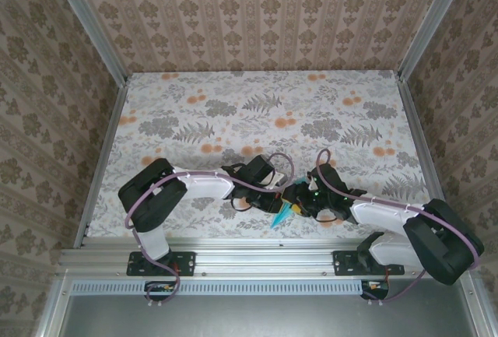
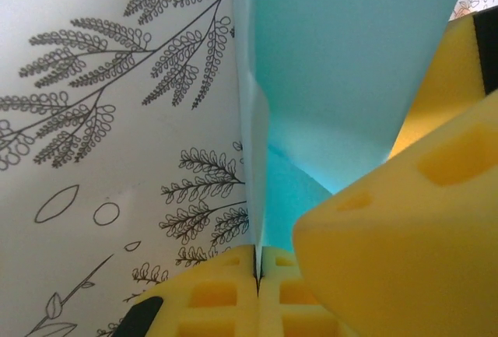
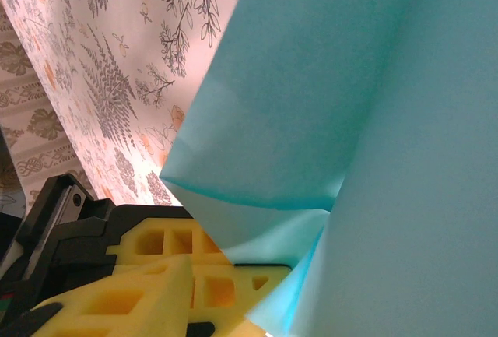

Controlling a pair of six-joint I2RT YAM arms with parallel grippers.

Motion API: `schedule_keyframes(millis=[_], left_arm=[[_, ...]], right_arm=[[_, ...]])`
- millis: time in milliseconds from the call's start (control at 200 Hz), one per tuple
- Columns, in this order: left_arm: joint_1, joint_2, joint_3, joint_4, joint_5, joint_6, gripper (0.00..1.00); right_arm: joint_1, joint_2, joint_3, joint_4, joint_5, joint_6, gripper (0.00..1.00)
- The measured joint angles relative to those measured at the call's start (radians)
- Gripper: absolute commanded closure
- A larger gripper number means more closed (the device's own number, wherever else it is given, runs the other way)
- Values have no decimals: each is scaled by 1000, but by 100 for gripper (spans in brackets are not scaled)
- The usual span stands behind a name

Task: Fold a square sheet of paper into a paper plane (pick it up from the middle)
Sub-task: Move a paper plane to the center of the table.

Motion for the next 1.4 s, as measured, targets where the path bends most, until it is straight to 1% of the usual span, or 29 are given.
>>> schedule_keyframes(millis=[300, 500, 665, 1010, 1160, 1245, 1400], left_arm=[[0, -25, -21, 6, 13, -19, 99], [4, -29, -31, 18, 27, -37, 99], [13, -36, -42, 31, 44, -49, 99], [41, -68, -82, 107, 79, -96, 97], [45, -69, -89, 127, 82, -105, 94], [48, -78, -95, 131, 82, -105, 90], [71, -109, -111, 130, 81, -113, 75]], right_arm=[[19, 20, -7, 5, 5, 1, 65], [26, 37, -7, 5, 9, 1, 73], [32, 42, -7, -2, 18, -3, 76], [50, 42, 2, -14, 23, -16, 84], [55, 42, 25, -39, 27, -29, 91], [57, 42, 48, -76, 31, -51, 93], [58, 47, 132, -204, 50, -127, 96]])
